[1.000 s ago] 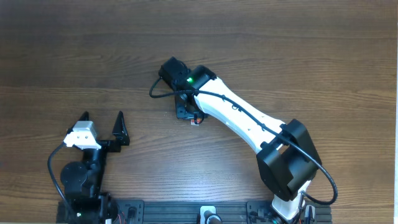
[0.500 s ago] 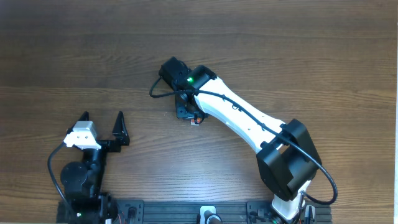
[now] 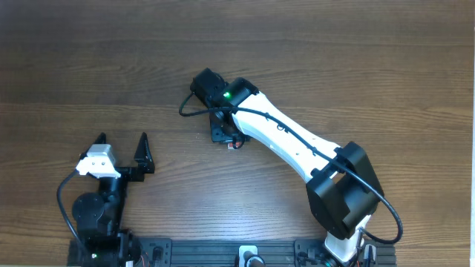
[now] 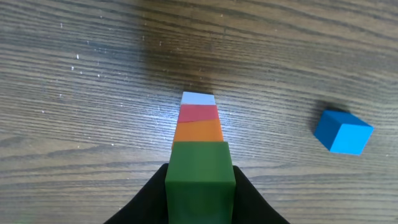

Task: Stack Cubes

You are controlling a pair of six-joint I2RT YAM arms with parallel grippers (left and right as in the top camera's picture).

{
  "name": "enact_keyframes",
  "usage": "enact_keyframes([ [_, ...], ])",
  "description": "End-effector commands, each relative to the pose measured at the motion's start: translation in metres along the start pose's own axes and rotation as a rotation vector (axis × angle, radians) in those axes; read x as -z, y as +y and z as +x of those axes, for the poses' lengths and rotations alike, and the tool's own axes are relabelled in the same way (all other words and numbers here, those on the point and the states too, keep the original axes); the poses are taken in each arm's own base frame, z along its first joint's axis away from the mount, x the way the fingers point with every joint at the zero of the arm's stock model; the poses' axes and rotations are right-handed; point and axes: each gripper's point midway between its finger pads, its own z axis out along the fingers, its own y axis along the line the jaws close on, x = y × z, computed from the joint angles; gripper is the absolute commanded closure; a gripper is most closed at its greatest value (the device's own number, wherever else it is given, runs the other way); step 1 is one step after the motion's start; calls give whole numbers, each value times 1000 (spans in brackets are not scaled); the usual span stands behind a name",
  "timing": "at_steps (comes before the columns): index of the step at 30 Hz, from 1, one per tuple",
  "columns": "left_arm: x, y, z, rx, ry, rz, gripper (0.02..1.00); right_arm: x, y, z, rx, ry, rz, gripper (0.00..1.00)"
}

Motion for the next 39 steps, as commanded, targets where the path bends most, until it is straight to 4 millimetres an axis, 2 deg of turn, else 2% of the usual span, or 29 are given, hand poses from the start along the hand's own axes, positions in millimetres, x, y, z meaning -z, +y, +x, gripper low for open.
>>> enact_keyframes([
  [1,0,-1,1,-15,-2,7,20,-4,-4,0,-16,12,7,676],
  [5,0,-1,1,-14,-1,7,18,-4,-4,0,-16,11,7,577],
  [9,0,-1,1,-14,-1,7,20,-4,-4,-1,-17,9,5,544],
  [14,0,-1,1,-14,-1,7,20,-3,-2,-3,-17,-1,0,362],
  [15,0,-1,1,-15,-2,7,20,-2,-2,-4,-18,-8,-2,264],
  [16,0,-1,1,-15,-2,7,20,1,-2,-6,-19,-17,-7,185],
  [18,0,-1,1,-14,-1,7,20,10,-1,-10,-9,-40,-23,112],
  [23,0,-1,1,-15,-2,7,18,48,-8,-19,-11,-130,-52,9],
  [26,0,-1,1,-14,-1,7,20,76,-25,-19,-38,-181,-51,9],
  [29,0,-1,1,-14,-1,7,18,102,-52,-14,-77,-215,-26,9],
  [32,0,-1,1,-15,-1,7,20,115,-81,-5,-126,-208,7,9],
  [35,0,-1,1,-14,-1,7,20,110,-104,0,-162,-178,35,9],
  [39,0,-1,1,-14,-1,7,20,80,-120,9,-180,-121,70,9],
])
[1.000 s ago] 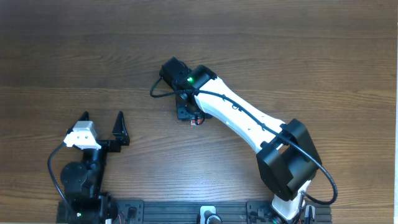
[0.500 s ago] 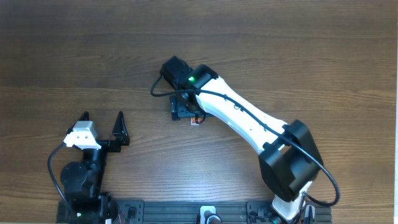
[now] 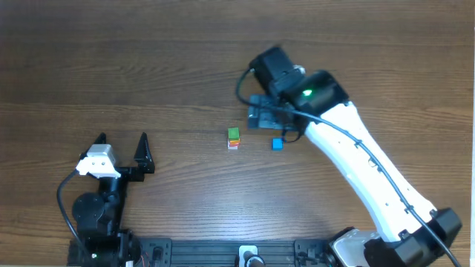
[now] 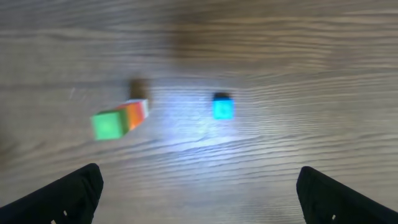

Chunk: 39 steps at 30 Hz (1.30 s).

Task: Stack Cubes

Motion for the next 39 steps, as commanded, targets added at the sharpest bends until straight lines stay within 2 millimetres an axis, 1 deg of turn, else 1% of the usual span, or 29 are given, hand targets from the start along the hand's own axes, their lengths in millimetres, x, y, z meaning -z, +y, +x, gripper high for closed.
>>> enact_keyframes([
  [1,0,-1,1,-15,-2,7,20,-39,-21,15,10,70,70,9],
  [5,0,-1,1,-15,-2,7,20,-75,-22,29,33,111,26,7],
  [9,0,-1,1,-15,-2,7,20,-103,-28,43,42,147,26,7],
  [14,0,-1,1,-15,-2,7,20,-129,-34,50,55,182,45,9],
  [19,0,-1,1,-14,-1,7,20,-149,-33,50,62,205,56,7],
  [24,0,-1,1,-15,-2,7,18,-165,-30,50,62,220,60,7],
  [31,0,-1,1,-15,-2,7,20,-177,-29,55,63,249,64,14],
  [34,0,-1,1,-14,-1,7,20,-179,-30,55,57,254,67,53],
  [39,0,-1,1,-15,-2,7,20,-181,-29,55,49,251,65,163],
])
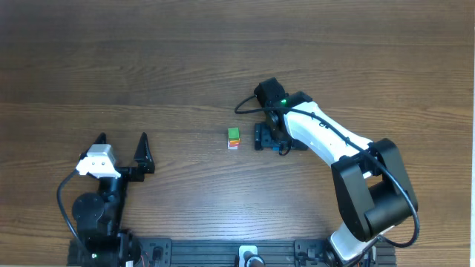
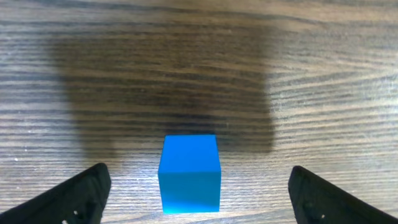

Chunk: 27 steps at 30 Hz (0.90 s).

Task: Stack Cubes

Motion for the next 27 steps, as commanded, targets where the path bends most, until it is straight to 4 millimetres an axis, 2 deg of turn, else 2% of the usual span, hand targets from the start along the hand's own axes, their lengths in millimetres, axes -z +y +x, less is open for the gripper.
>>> enact_keyframes([
  [1,0,-1,1,-15,-2,7,20,-7,-2,2,-16,17,1,178],
  [7,0,-1,1,-15,-2,7,20,-8,-1,3,-16,22,-5,310],
  [27,0,-1,1,-15,-2,7,20,-11,0,6,-14,28,-9,533],
])
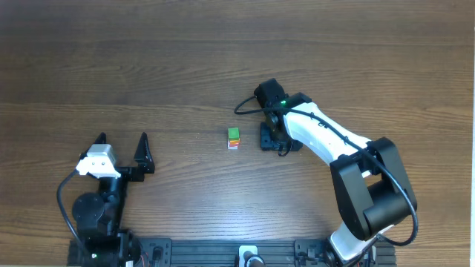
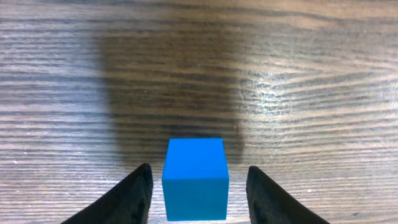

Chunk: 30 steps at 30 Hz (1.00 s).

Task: Stack Cubes

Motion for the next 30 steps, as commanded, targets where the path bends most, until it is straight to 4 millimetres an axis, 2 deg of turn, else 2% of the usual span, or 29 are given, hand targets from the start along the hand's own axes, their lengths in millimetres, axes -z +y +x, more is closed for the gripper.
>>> enact_keyframes([
  [1,0,-1,1,-15,-2,7,20,-6,-3,4,-10,22,5,538],
  [5,0,-1,1,-15,-2,7,20,-6,-3,4,-10,22,4,557],
  [10,0,-1,1,-15,-2,7,20,-6,-2,4,-11,21,-2,728],
  [23,0,-1,1,-14,-1,7,20,-5,0,2,-11,14,-7,779],
  [27,0,-1,1,-14,-1,7,20,10,2,-3,-11,-3,-19,798],
  [30,0,-1,1,-14,-1,7,20,38,5,-12,-12,-41,-35,809],
])
